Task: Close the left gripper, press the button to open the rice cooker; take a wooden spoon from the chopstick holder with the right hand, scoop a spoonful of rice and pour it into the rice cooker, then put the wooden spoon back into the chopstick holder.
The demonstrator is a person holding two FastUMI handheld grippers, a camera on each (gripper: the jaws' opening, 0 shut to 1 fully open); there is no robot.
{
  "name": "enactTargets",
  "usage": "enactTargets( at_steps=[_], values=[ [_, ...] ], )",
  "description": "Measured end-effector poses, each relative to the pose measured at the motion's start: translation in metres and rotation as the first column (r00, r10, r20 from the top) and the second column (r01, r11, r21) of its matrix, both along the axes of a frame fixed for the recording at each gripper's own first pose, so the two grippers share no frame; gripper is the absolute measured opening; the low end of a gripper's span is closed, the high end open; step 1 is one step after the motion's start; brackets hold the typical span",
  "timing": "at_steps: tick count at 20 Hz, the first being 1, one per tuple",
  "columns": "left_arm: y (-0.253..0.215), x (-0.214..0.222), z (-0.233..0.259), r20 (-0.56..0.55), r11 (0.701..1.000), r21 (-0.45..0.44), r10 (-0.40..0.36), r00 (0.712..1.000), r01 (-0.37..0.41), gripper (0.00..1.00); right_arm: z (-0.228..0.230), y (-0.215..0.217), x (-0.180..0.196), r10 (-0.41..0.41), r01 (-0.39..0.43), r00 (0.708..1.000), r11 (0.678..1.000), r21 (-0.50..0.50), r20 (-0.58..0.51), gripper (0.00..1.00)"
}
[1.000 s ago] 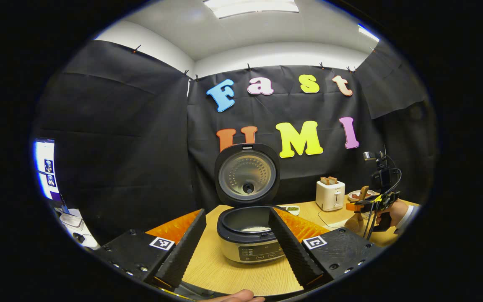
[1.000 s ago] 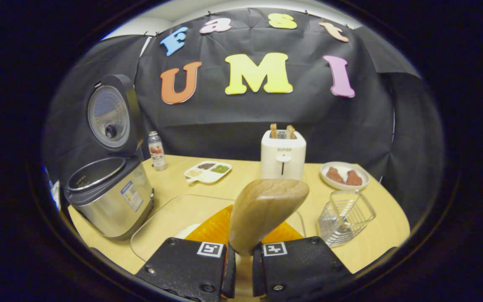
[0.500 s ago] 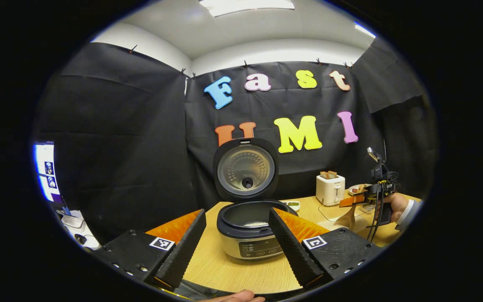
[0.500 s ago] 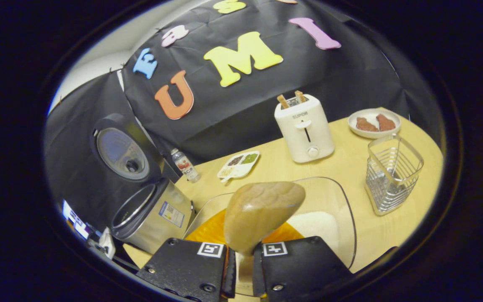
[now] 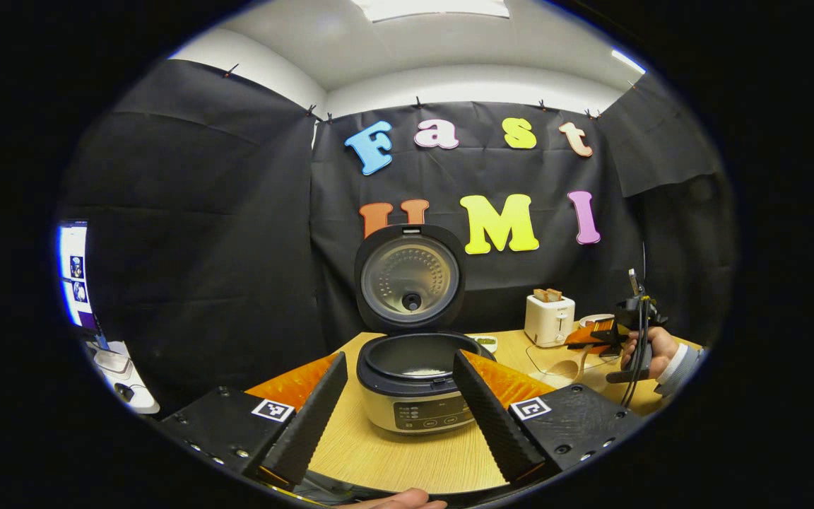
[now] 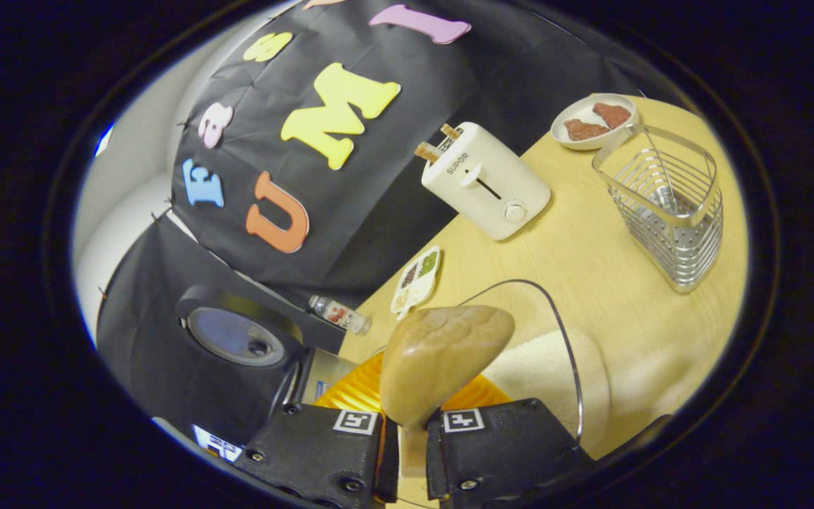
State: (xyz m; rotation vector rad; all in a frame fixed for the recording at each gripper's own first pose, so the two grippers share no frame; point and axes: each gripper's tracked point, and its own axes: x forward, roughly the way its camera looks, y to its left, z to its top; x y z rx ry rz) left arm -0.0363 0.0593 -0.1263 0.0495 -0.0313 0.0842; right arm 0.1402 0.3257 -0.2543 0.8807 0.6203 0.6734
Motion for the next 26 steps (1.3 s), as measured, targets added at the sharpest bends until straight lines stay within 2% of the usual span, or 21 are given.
enactTargets(
  at_steps=[4, 8, 12, 16, 23, 26],
  values=[
    [0.001, -0.002, 0.001, -0.001, 0.999, 0.036, 0.005, 1.0, -0.005, 0.96, 0.007, -0.006, 0.005, -0.037, 0.043, 0.998, 0.992, 0.115, -0.057, 0.2],
    [0.003, -0.002, -0.001, -0.002, 1.0, 0.026, 0.005, 1.0, -0.005, 0.95, 0.024, -0.016, 0.007, -0.062, 0.082, 0.993, 0.973, 0.217, -0.099, 0.2],
    [-0.002, 0.002, -0.008, -0.026, 0.998, -0.056, -0.022, 0.999, 0.02, 0.95, 0.053, -0.015, 0.002, -0.029, 0.095, 0.984, 0.919, 0.382, -0.175, 0.2],
    [0.005, -0.006, -0.011, -0.035, 0.999, -0.041, -0.009, 0.999, 0.007, 0.96, 0.088, 0.004, -0.011, 0.016, 0.081, 0.982, 0.866, 0.493, -0.191, 0.19],
    [0.029, -0.024, -0.023, -0.084, 0.995, -0.094, 0.037, 0.996, -0.045, 0.95, 0.143, 0.068, -0.037, 0.092, -0.01, 0.987, 0.857, 0.515, -0.133, 0.2],
    [0.045, -0.037, -0.021, -0.081, 0.994, -0.077, 0.075, 0.994, -0.081, 0.96, 0.162, 0.095, -0.038, 0.087, -0.025, 0.991, 0.865, 0.501, -0.099, 0.2]
  ],
)
